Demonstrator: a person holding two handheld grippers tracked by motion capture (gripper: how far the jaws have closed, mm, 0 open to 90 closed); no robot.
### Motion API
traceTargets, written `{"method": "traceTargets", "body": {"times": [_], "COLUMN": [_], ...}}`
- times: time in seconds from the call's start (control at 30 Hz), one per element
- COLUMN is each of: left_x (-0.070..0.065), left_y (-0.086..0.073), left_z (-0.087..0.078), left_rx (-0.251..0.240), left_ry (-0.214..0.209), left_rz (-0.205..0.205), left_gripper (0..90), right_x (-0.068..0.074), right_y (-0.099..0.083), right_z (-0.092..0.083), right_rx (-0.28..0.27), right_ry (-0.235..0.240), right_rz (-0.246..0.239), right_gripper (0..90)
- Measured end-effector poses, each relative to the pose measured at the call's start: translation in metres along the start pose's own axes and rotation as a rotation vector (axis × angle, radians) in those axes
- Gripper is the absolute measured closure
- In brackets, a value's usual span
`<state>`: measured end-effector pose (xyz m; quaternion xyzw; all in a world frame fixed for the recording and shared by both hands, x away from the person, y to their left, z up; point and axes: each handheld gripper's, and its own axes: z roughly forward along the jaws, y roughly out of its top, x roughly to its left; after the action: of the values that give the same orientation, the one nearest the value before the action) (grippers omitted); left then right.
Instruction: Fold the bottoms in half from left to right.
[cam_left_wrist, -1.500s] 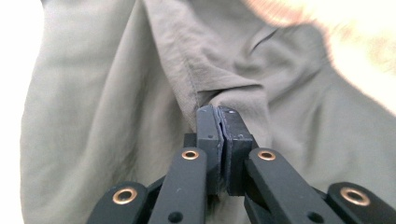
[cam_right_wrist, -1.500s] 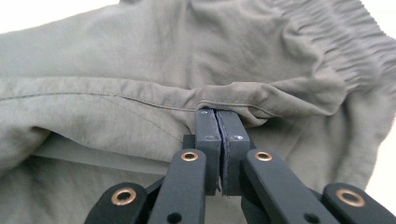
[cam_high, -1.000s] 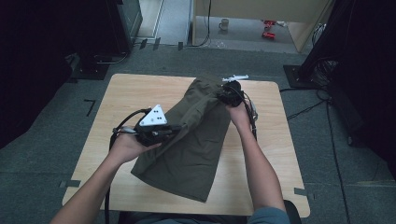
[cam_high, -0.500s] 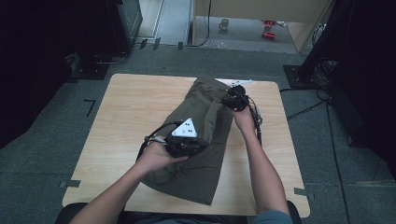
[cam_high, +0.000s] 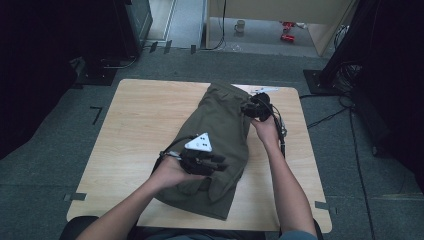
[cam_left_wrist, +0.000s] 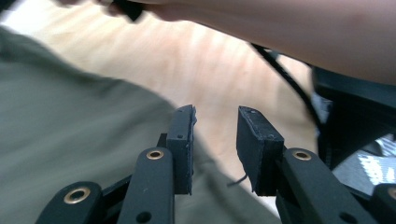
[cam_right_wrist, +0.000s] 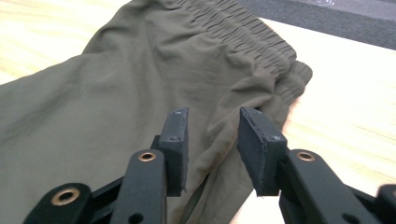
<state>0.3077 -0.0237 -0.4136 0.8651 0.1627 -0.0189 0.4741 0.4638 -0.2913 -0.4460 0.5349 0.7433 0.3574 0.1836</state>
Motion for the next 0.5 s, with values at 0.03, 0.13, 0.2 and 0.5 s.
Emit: {"method": "traceTargets", "body": {"times": [0.03,0.13,0.2,0.5], "left_x": [0.006,0.026,0.040,0.096], "left_y": [-0.001,-0.004,-0.007,-0.024], "left_z": [-0.003,-0.009,-0.013,-0.020], "left_rx": [0.001,0.009,0.011,0.024], "left_ry": [0.015,0.060,0.076,0.168], "left_rz": [0.000,0.006,-0.020,-0.019], "left_gripper": [67.1,66.9,66.9,70.3], "right_x": [0.001,0.005,0.008,0.024], "right_y": [-0.001,-0.003,-0.004,-0.016], "right_z": [0.000,-0.001,-0.002,-0.014], "right_rx": [-0.002,0.006,0.017,-0.019], "right_ry": [0.002,0.022,0.031,0.066], "right_rz": [-0.004,-0.008,-0.020,-0.031], "right_gripper": [65.0,66.9,68.6,68.5]}}
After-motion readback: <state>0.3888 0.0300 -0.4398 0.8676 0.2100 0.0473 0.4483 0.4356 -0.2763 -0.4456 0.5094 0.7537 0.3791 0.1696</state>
